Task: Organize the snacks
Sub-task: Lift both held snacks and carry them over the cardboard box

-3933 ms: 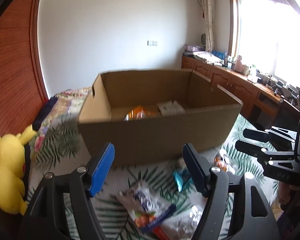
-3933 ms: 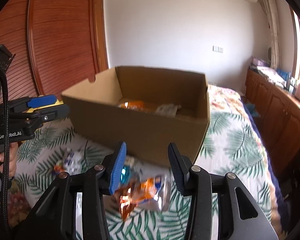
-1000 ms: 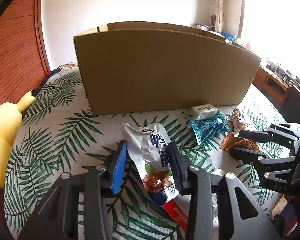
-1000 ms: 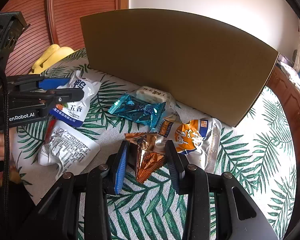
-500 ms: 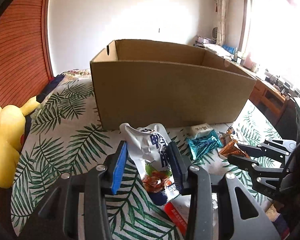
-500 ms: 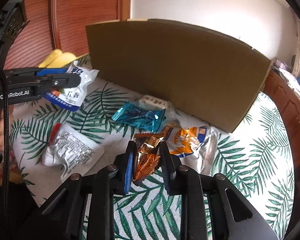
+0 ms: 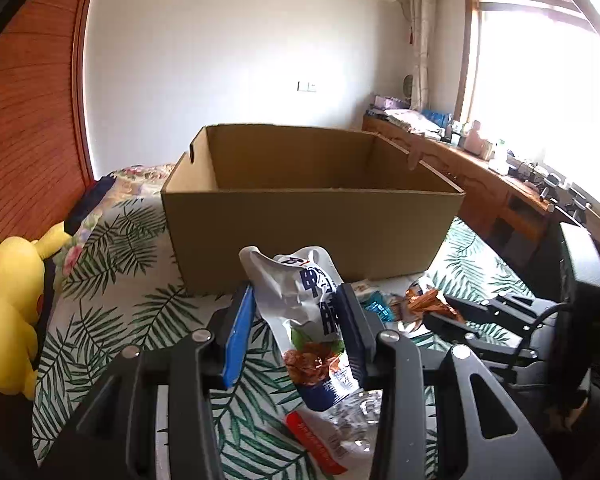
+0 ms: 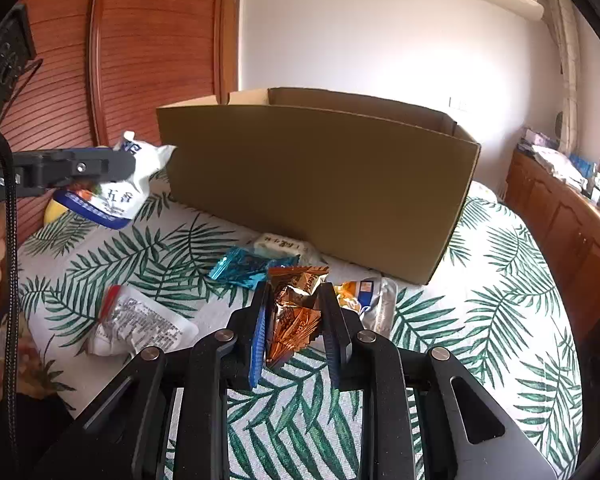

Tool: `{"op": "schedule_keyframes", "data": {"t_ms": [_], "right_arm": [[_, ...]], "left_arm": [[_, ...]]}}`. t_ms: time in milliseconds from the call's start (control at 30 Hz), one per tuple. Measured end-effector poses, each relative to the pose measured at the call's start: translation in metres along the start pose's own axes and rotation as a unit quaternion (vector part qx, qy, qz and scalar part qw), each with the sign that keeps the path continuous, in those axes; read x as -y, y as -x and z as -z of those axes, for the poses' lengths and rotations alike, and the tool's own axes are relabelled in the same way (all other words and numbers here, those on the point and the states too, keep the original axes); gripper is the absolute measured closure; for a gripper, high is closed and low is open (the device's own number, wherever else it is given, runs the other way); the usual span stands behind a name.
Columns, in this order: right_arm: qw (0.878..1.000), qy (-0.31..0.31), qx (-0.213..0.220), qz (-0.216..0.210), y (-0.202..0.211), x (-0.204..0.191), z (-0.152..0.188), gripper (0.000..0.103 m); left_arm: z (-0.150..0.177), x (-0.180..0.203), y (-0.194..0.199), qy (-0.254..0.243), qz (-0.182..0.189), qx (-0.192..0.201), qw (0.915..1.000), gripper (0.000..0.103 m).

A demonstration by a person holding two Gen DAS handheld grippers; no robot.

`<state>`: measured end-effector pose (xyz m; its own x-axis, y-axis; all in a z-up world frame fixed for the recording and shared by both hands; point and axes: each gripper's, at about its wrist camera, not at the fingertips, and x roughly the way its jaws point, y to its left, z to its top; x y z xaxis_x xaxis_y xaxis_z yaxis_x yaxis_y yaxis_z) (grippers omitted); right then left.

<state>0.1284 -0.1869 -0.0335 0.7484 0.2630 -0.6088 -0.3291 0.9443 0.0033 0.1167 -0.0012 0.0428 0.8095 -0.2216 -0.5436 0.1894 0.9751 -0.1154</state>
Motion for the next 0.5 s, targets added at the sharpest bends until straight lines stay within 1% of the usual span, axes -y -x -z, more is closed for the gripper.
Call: {"op": "schedule_keyframes", "data": {"t_ms": [200, 433, 500], "right_arm": [[1.000, -0.004, 0.005, 0.008, 0.001, 0.000, -0.001, 0.080], [1.000, -0.009, 0.010, 0.008, 0.012, 0.002, -0.003, 0.080], [1.000, -0.009, 0.018, 0.009, 0.017, 0.000, -0.006, 0.080]], "left_arm": [[-0.007, 0.008, 0.012, -0.005, 0.008, 0.012, 0.9999, 0.063], [-0.010, 0.010, 0.023, -0.008, 0.020, 0.026, 0.9994, 0.063], [-0.011, 0.010, 0.024, -0.007, 0.026, 0.030, 0.9992, 0.063]]}}
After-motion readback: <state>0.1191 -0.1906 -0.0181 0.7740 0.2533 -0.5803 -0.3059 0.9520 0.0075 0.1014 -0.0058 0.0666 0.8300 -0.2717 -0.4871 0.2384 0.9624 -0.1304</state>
